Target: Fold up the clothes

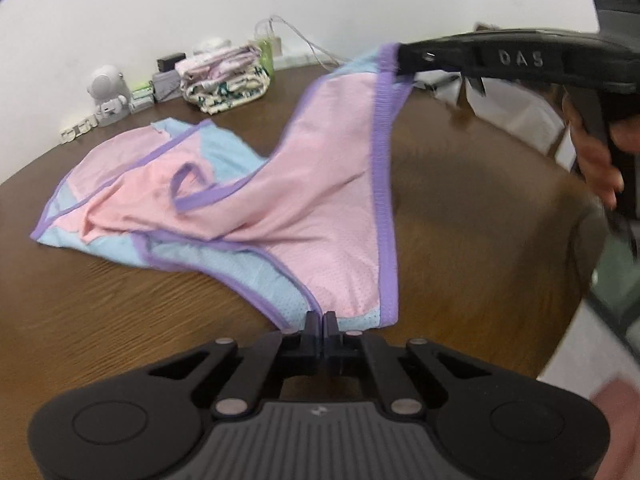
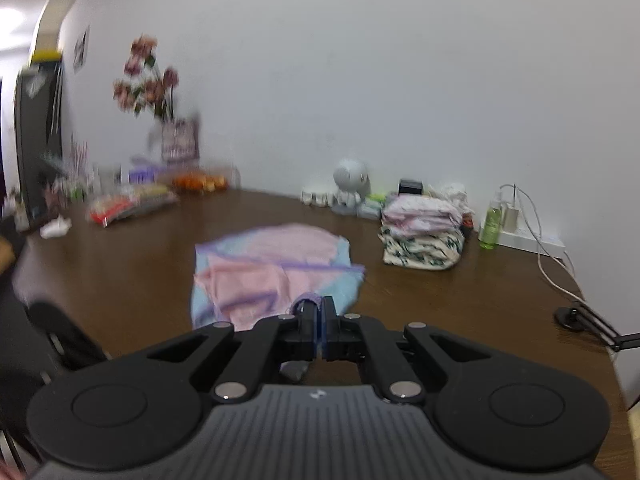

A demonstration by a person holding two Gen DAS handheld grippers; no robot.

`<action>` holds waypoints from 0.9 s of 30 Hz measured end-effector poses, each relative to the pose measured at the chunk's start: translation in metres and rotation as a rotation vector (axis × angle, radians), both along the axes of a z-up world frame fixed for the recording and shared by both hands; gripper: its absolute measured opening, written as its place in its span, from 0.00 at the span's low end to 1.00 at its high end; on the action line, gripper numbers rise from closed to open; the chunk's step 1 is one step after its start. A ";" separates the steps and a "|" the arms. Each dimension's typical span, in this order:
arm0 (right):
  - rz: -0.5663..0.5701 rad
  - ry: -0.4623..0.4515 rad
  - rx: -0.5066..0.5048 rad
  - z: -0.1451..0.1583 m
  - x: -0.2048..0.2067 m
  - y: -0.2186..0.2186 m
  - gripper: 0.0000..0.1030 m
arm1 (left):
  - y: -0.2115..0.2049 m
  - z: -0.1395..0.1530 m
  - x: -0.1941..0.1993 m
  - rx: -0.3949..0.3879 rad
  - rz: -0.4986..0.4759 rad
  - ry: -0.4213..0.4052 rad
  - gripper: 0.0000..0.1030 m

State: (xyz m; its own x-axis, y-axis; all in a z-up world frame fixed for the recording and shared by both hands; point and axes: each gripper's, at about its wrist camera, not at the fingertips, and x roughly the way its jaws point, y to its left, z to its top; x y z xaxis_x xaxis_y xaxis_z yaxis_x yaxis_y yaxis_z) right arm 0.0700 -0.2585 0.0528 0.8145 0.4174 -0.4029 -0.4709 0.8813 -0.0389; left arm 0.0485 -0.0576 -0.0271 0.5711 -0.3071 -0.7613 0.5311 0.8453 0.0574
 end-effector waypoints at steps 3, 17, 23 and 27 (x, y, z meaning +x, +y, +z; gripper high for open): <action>0.013 0.025 -0.106 -0.012 -0.007 -0.001 0.01 | 0.028 0.005 -0.014 0.067 -0.034 0.036 0.00; 0.100 0.270 -0.210 -0.067 -0.048 0.017 0.02 | 0.079 0.017 -0.034 0.033 0.043 0.028 0.29; 0.069 0.300 -0.193 -0.070 -0.049 0.016 0.02 | 0.072 0.012 -0.023 -0.018 0.003 0.016 0.28; 0.049 0.308 -0.190 -0.071 -0.049 0.014 0.02 | 0.064 0.007 -0.019 0.018 -0.040 0.000 0.13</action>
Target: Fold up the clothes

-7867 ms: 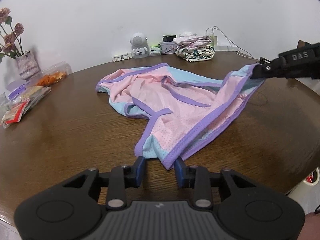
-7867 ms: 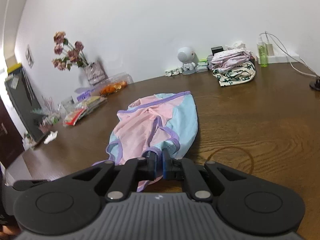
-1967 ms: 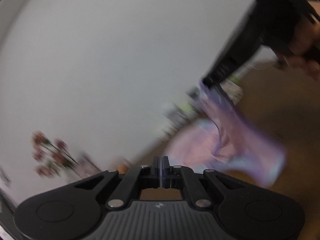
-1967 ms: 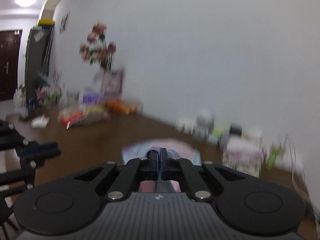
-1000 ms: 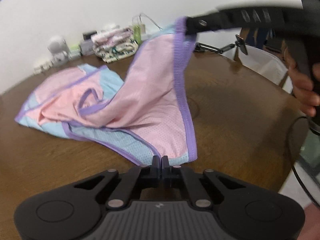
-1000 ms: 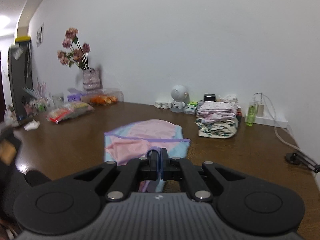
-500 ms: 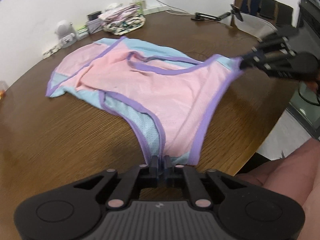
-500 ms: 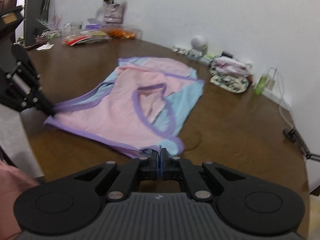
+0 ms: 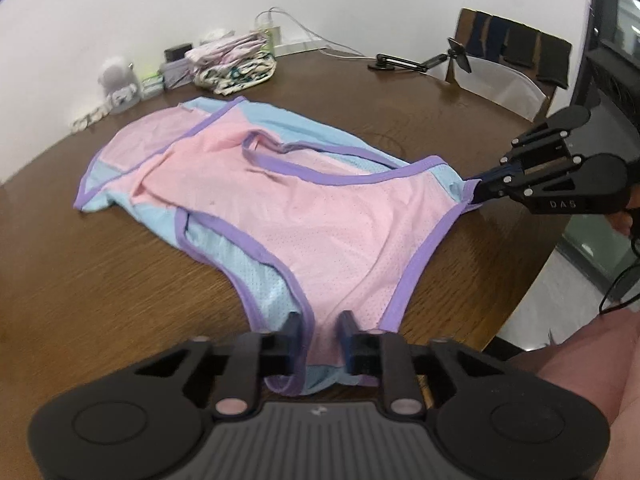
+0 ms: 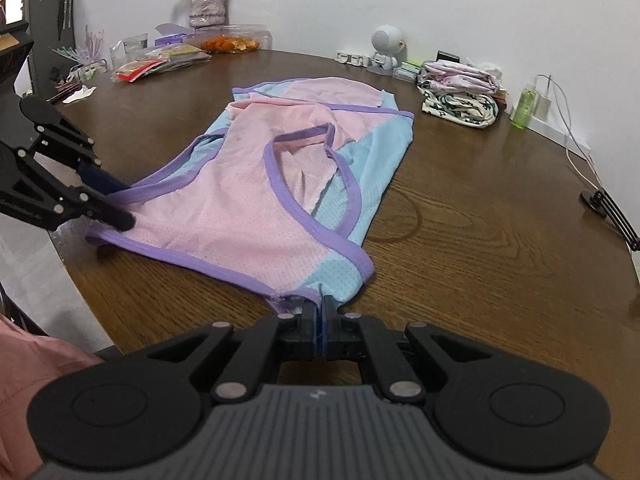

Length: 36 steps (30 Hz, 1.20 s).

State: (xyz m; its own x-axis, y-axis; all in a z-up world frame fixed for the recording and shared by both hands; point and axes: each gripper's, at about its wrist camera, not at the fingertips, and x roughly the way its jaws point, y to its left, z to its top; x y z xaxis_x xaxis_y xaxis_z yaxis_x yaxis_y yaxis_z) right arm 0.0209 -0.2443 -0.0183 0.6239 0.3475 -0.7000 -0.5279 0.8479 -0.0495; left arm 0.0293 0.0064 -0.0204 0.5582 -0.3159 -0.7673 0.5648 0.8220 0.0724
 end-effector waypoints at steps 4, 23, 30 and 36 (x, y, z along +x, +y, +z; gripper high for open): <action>-0.020 0.005 0.014 0.000 0.000 0.000 0.02 | 0.001 0.000 -0.003 0.017 -0.003 -0.013 0.14; 0.008 -0.014 0.373 0.052 0.015 0.012 0.02 | -0.055 0.010 -0.027 -0.049 0.102 -0.217 0.45; -0.043 -0.104 0.450 0.059 0.001 0.014 0.02 | -0.084 -0.006 -0.015 0.032 0.276 -0.288 0.22; -0.173 -0.237 0.514 0.065 -0.014 -0.003 0.01 | -0.052 -0.015 -0.042 0.138 0.432 -0.313 0.17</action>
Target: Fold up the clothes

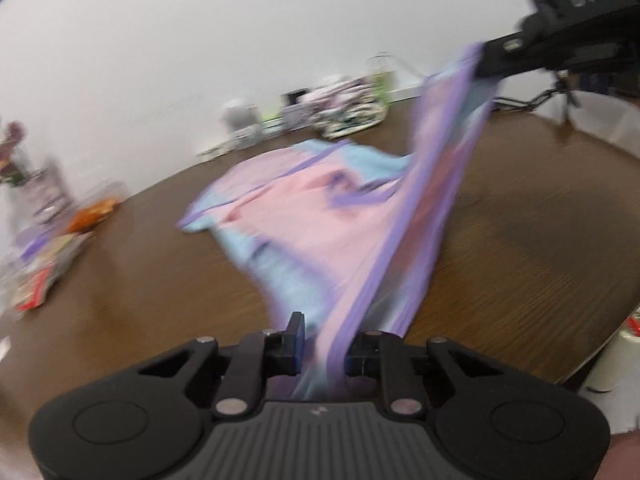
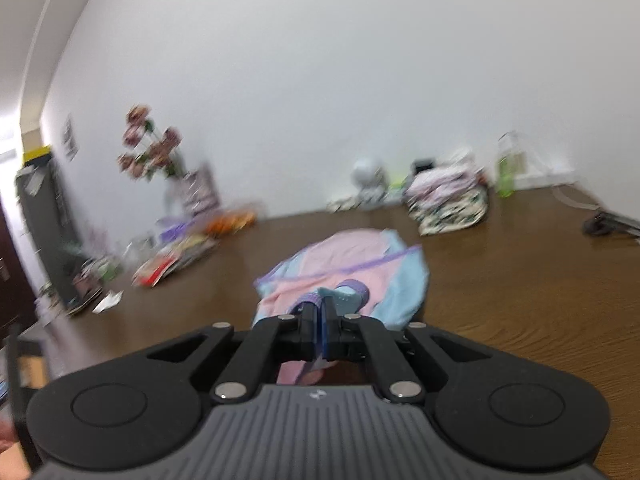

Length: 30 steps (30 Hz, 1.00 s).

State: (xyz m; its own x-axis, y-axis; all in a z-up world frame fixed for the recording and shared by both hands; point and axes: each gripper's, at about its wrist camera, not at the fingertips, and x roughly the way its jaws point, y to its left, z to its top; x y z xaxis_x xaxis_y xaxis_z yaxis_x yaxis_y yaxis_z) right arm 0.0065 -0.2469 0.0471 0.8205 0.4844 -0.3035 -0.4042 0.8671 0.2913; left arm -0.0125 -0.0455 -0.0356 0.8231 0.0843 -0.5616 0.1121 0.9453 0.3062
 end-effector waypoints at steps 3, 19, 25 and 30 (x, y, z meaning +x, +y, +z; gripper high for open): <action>-0.008 0.010 0.000 -0.003 -0.001 -0.001 0.01 | 0.013 0.005 -0.014 0.018 0.045 -0.016 0.20; 0.054 0.141 -0.129 -0.034 -0.021 0.027 0.02 | 0.034 0.029 -0.027 0.027 0.092 -0.010 0.61; 0.084 0.147 -0.129 -0.039 -0.028 0.031 0.02 | 0.033 0.020 -0.031 0.003 0.110 0.062 0.60; 0.076 0.137 -0.120 -0.039 -0.032 0.025 0.02 | 0.024 0.016 -0.035 0.023 0.105 0.086 0.60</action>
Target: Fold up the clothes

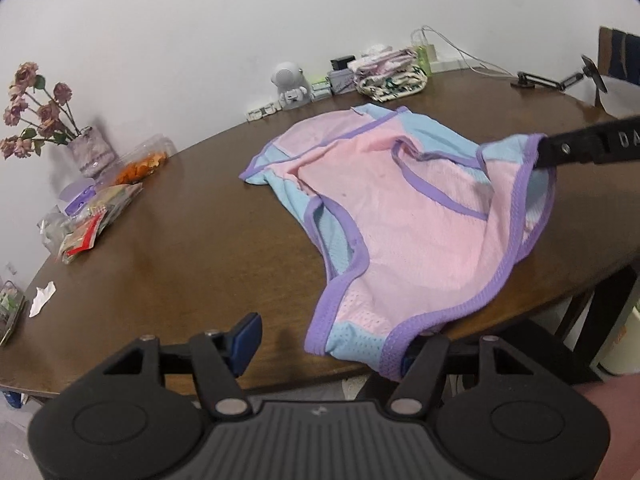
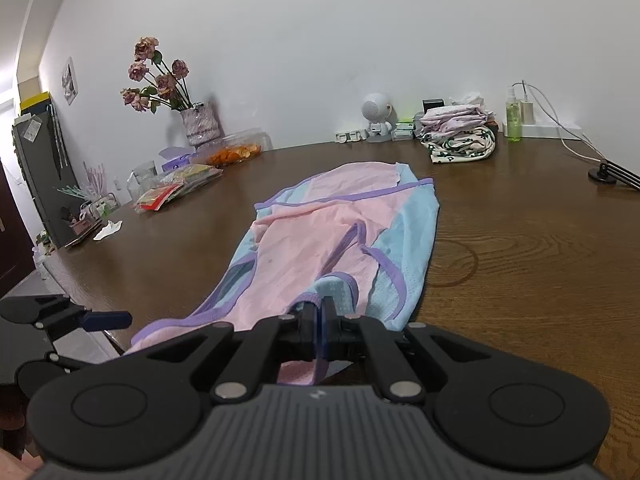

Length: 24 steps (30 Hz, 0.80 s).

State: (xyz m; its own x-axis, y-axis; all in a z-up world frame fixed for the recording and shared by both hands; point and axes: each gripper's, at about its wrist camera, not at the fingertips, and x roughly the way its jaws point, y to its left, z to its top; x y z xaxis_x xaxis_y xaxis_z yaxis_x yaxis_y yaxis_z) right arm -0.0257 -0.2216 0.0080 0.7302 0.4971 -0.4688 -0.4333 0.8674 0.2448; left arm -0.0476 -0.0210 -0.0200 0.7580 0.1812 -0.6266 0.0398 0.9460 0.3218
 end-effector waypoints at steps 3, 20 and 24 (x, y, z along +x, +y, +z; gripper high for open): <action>0.002 0.011 0.014 -0.004 -0.003 -0.003 0.02 | 0.000 -0.001 0.006 0.011 -0.004 0.011 0.36; 0.031 0.021 0.009 -0.004 0.008 -0.006 0.01 | 0.005 0.013 0.022 0.165 -0.026 -0.073 0.03; 0.030 -0.050 0.020 0.032 0.031 -0.006 0.01 | 0.007 0.057 0.047 0.262 -0.098 -0.191 0.02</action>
